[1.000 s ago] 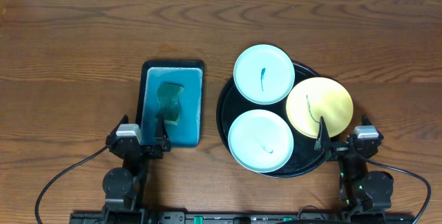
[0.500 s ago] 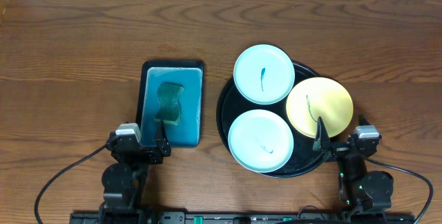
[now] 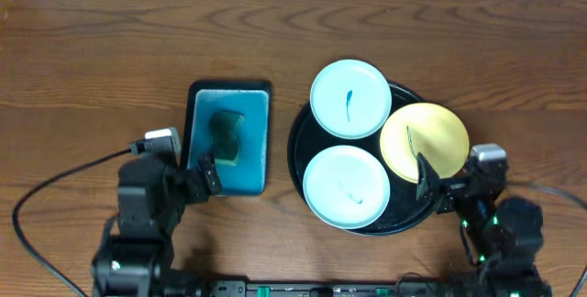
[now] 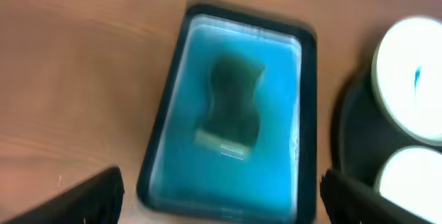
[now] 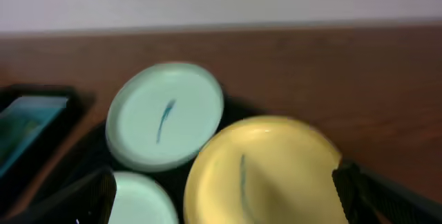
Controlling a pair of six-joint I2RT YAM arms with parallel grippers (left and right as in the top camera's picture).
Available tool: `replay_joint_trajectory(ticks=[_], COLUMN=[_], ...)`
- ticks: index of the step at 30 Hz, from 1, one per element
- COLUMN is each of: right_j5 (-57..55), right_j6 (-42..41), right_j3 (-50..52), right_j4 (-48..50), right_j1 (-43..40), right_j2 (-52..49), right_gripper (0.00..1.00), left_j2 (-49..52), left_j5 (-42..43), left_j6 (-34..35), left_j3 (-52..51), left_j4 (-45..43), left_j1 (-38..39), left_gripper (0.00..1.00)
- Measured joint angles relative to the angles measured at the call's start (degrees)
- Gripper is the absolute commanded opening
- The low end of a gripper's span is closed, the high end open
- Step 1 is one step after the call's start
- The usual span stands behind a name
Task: Clean dirty plates on tray and stack at the side
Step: 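Move the left gripper over the green sponge in the blue tray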
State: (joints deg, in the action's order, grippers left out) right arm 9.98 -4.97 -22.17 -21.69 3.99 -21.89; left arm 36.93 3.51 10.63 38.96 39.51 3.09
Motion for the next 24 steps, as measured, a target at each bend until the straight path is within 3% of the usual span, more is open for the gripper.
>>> replay_joint_trajectory(ticks=[7,13,21,24], right_j5=[5.9,12.0,14.9,15.2], right_j6=[-0.3,-0.7,-0.7,-0.7], right_j3=[-13.6,-23.2,-24.0,-24.0], right_j4=[-12.5,-22.5,-21.9,-22.0], right_j1=[0.0,0.0,0.0,0.0], right_j2=[-17.8,-30.0,-33.8,-33.8], right_gripper=[0.99,0.99,0.99,0.99], left_j2=[11.0,14.6,14.8,14.8], left_j5=[0.7,0.6,0.6,0.6], left_j6=[0.1,0.0,0.0,0.0], left_j3=[13.4,15.5,15.5,15.5], left_j4=[11.2,13.3,12.7,6.3], left_j1=[0.0,0.0,0.0,0.0], left_gripper=[0.92,0.91,0.91,0.92])
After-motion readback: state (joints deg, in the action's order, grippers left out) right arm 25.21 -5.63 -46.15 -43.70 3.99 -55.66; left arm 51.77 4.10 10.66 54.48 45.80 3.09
